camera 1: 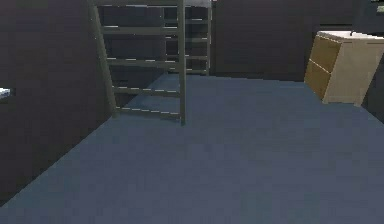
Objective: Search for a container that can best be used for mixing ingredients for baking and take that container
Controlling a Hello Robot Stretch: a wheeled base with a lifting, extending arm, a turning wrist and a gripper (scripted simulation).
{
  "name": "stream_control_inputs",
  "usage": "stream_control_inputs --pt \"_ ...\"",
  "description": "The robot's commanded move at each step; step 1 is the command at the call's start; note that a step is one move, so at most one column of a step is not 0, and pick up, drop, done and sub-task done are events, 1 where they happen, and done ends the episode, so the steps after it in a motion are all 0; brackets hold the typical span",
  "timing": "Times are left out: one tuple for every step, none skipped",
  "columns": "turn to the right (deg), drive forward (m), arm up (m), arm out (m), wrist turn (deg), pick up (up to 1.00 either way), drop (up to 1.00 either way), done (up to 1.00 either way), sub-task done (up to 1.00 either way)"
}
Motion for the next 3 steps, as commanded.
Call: stream_control_inputs --pt "0.0 0.0 0.0 0.0 0.0 1.0 0.0 0.0 0.0" --pt "0.0 0.0 0.1 0.0 0.0 0.0 0.0 0.0 0.0" --pt "0.0 0.0 0.0 0.0 0.0 0.0 0.0 1.0 0.0"
